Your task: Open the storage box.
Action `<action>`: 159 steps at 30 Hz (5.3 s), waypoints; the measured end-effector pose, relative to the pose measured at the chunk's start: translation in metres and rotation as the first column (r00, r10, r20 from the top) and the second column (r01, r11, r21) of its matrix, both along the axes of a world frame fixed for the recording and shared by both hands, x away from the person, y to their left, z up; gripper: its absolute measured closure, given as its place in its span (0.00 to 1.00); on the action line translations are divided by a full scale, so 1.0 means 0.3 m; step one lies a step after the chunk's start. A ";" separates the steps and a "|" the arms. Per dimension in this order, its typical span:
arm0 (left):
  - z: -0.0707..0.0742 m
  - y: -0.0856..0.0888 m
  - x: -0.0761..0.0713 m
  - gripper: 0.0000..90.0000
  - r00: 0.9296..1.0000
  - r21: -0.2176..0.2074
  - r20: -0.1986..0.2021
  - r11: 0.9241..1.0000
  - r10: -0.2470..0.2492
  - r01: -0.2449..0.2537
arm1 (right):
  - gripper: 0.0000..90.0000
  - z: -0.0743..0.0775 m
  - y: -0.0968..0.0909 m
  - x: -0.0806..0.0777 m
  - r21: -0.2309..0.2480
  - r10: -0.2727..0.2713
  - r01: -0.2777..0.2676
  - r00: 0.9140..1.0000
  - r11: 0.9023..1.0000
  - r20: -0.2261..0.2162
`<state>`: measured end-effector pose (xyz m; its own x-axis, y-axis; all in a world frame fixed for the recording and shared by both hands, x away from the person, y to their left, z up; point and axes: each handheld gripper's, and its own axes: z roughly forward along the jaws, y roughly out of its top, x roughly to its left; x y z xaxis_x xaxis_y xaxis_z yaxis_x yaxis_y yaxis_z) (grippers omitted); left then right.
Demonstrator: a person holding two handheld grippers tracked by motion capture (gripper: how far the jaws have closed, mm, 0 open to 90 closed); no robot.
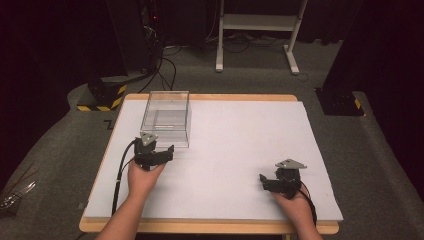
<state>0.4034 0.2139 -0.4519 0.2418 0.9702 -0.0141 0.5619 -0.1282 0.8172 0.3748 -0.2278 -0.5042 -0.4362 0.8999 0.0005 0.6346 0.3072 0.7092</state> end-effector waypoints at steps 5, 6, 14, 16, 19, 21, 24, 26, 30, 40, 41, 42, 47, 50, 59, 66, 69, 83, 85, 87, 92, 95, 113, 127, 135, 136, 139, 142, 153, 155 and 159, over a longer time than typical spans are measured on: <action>-0.001 0.004 0.027 0.19 1.000 -0.021 0.005 1.000 0.015 -0.015 | 0.16 0.000 -0.001 0.001 0.004 0.000 0.000 1.000 1.000 0.000; -0.003 0.005 0.030 0.19 1.000 -0.024 0.002 1.000 0.021 -0.021 | 0.16 0.000 -0.001 0.001 0.004 0.000 0.000 1.000 1.000 -0.001; 0.011 -0.005 0.056 0.19 0.999 0.009 -0.001 0.999 0.038 -0.038 | 0.16 0.000 -0.001 0.001 0.004 0.000 0.000 1.000 1.000 0.000; 0.017 -0.011 0.064 0.19 0.999 -0.008 0.009 0.999 0.049 -0.048 | 0.16 0.000 -0.001 0.000 0.003 0.000 0.000 1.000 1.000 0.000; 0.012 -0.017 0.085 0.20 0.997 -0.036 -0.003 0.997 0.074 -0.074 | 0.16 0.000 -0.002 0.001 0.005 0.000 0.000 1.000 1.000 0.000; 0.012 -0.027 0.096 0.19 0.997 -0.018 -0.006 0.996 0.083 -0.083 | 0.16 0.000 -0.002 0.001 0.005 0.000 0.000 1.000 1.000 0.000; 0.019 -0.039 0.108 0.19 0.996 -0.015 0.003 0.996 0.093 -0.093 | 0.16 0.000 -0.003 0.001 0.005 0.002 -0.002 1.000 1.000 0.001; 0.022 -0.042 0.114 0.19 0.995 0.001 0.007 0.995 0.100 -0.100 | 0.16 0.000 -0.003 0.001 0.005 0.003 -0.003 1.000 1.000 0.000; 0.018 -0.048 0.128 0.19 0.992 -0.022 0.004 0.992 0.126 -0.126 | 0.16 0.000 -0.004 0.002 0.008 0.004 -0.004 1.000 1.000 0.000; 0.011 -0.051 0.142 0.20 0.983 -0.013 0.003 0.983 0.183 -0.183 | 0.16 0.000 -0.004 0.002 0.008 0.004 -0.004 1.000 1.000 0.000; 0.011 -0.053 0.141 0.21 0.982 -0.006 0.005 0.982 0.187 -0.187 | 0.16 0.000 -0.004 0.001 0.007 0.004 -0.004 1.000 1.000 0.000; 0.011 -0.059 0.138 0.23 0.981 0.006 0.011 0.981 0.195 -0.195 | 0.16 0.000 -0.003 0.001 0.006 0.002 -0.002 1.000 1.000 0.001; 0.013 -0.083 0.129 0.35 0.978 0.023 0.039 0.978 0.205 -0.206 | 0.16 0.000 -0.004 0.001 0.006 0.003 -0.003 1.000 1.000 0.001; 0.011 -0.085 0.127 0.36 0.978 0.028 0.044 0.978 0.206 -0.207 | 0.16 0.000 -0.004 0.001 0.008 0.003 -0.003 1.000 1.000 0.001; 0.014 -0.090 0.116 0.36 0.977 0.038 0.044 0.977 0.208 -0.210 | 0.16 0.000 -0.004 0.001 0.007 0.003 -0.003 1.000 1.000 0.001; 0.011 -0.091 0.097 0.36 0.977 0.034 0.050 0.978 0.205 -0.207 | 0.16 0.000 -0.004 0.001 0.009 0.002 -0.002 1.000 1.000 0.000; 0.011 -0.090 0.086 0.36 0.978 0.040 0.052 0.978 0.201 -0.203 | 0.16 0.000 -0.004 0.001 0.009 0.003 -0.003 1.000 1.000 0.001; 0.010 -0.088 0.024 0.36 0.981 0.042 0.057 0.981 0.187 -0.190 | 0.16 0.001 -0.005 0.001 0.011 0.003 -0.003 1.000 1.000 -0.002; 0.009 -0.087 0.014 0.36 0.981 0.043 0.061 0.981 0.184 -0.187 | 0.16 0.001 -0.005 0.001 0.012 0.003 -0.003 1.000 1.000 -0.003; 0.008 -0.083 0.005 0.36 0.982 0.043 0.062 0.982 0.179 -0.182 | 0.16 0.001 -0.005 0.001 0.011 0.003 -0.003 1.000 1.000 -0.003; 0.005 -0.080 -0.021 0.36 0.983 0.039 0.070 0.984 0.170 -0.173 | 0.16 0.001 -0.005 0.001 0.011 0.003 -0.003 1.000 1.000 -0.002; 0.002 -0.078 -0.038 0.36 0.984 0.039 0.073 0.985 0.164 -0.167 | 0.16 0.001 -0.005 0.001 0.011 0.003 -0.003 1.000 1.000 -0.002; -0.005 -0.080 -0.147 0.36 0.984 0.035 0.090 0.987 0.154 -0.158 | 0.16 0.001 -0.005 0.001 0.012 0.002 -0.002 1.000 1.000 -0.002; -0.020 -0.076 -0.262 0.36 0.983 0.033 0.118 0.989 0.142 -0.147 | 0.16 0.000 -0.004 0.001 0.009 0.002 -0.002 1.000 1.000 0.001; -0.037 -0.075 -0.316 0.36 0.984 0.034 0.124 0.990 0.130 -0.136 | 0.16 0.000 -0.002 0.000 0.007 0.001 -0.001 1.000 1.000 0.000; -0.037 -0.074 -0.322 0.36 0.983 0.033 0.125 0.990 0.132 -0.137 | 0.16 0.000 -0.003 0.001 0.006 0.002 -0.002 1.000 1.000 0.001; -0.039 -0.076 -0.339 0.36 0.983 0.032 0.128 0.990 0.130 -0.135 | 0.16 0.000 -0.002 0.000 0.006 0.000 0.000 1.000 1.000 0.000; -0.039 -0.076 -0.353 0.36 0.983 0.032 0.130 0.991 0.128 -0.133 | 0.16 0.000 -0.002 0.000 0.006 0.001 -0.001 1.000 1.000 0.000; -0.042 -0.074 -0.385 0.36 0.984 0.025 0.133 0.992 0.121 -0.125 | 0.16 0.000 -0.002 0.000 0.004 0.001 -0.001 1.000 1.000 0.000; -0.040 -0.070 -0.385 0.36 0.986 0.023 0.127 0.993 0.112 -0.116 | 0.16 0.000 -0.002 0.000 0.004 0.000 0.000 1.000 1.000 0.001; -0.033 -0.057 -0.388 0.35 0.989 0.011 0.116 0.995 0.094 -0.096 | 0.16 0.000 -0.001 0.000 0.002 0.000 0.000 1.000 1.000 0.001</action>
<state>0.2869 0.1967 -0.4619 0.1477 0.9887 0.0251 0.4741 -0.0930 0.8755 0.3748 -0.2280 -0.5042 -0.4363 0.8998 0.0015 0.6339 0.3062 0.7102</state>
